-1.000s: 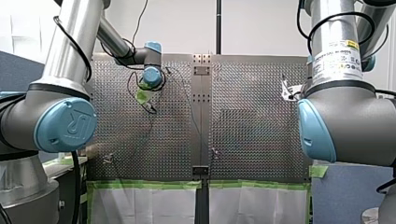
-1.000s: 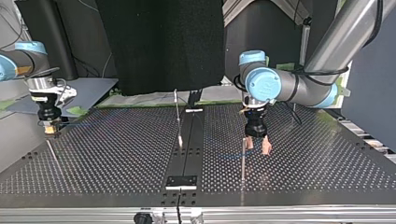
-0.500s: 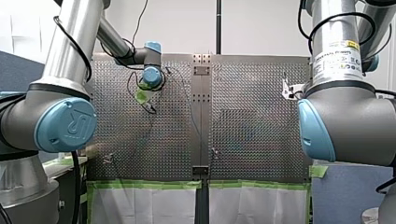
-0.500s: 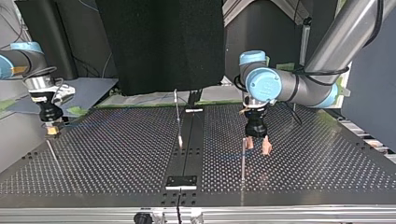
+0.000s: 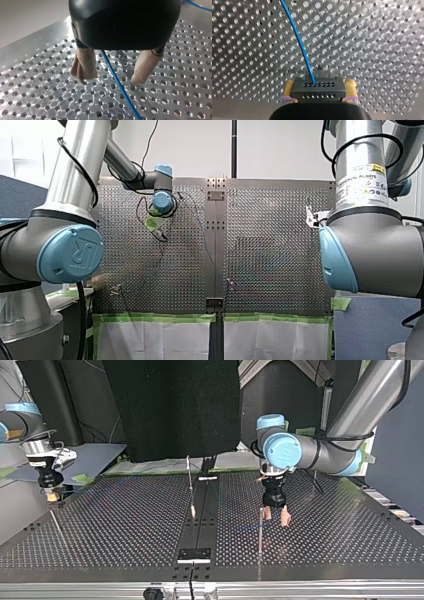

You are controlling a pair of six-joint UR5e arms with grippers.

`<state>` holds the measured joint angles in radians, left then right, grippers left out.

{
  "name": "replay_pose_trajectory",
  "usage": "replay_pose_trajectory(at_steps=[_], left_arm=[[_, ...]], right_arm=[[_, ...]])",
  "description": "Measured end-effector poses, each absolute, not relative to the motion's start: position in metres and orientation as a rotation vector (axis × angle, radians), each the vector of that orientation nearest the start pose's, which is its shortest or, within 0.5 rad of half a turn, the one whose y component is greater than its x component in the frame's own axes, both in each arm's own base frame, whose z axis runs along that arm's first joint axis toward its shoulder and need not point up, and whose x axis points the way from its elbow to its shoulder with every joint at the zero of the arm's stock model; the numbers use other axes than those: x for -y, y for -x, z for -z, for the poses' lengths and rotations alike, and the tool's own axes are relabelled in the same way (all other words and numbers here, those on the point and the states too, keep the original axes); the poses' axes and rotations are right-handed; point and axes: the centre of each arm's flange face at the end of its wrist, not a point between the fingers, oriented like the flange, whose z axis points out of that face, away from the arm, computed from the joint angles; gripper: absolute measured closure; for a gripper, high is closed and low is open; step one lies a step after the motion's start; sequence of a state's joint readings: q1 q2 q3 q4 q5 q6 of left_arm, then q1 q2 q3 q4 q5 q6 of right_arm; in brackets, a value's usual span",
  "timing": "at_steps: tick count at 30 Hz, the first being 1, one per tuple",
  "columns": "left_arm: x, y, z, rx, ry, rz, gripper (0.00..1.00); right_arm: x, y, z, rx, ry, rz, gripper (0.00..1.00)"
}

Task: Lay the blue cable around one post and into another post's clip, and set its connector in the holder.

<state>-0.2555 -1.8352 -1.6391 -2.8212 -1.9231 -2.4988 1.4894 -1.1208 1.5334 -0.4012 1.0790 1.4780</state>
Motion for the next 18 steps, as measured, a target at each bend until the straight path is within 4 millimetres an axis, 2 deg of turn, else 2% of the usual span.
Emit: replay_pose_trajectory(at_steps=[11,18], left_arm=[[0.241,-0.531,-0.344,-1.414,0.79,0.646,0.0],[0.241,-0.531,-0.344,-1.415,0.789,0.648,0.0]], right_arm=[[0.651,-0.121,-0.289,0.933,-1.456,-1.389,0.75],[0.658,-0.128,-0.275,0.964,-1.445,-1.348,0.75]])
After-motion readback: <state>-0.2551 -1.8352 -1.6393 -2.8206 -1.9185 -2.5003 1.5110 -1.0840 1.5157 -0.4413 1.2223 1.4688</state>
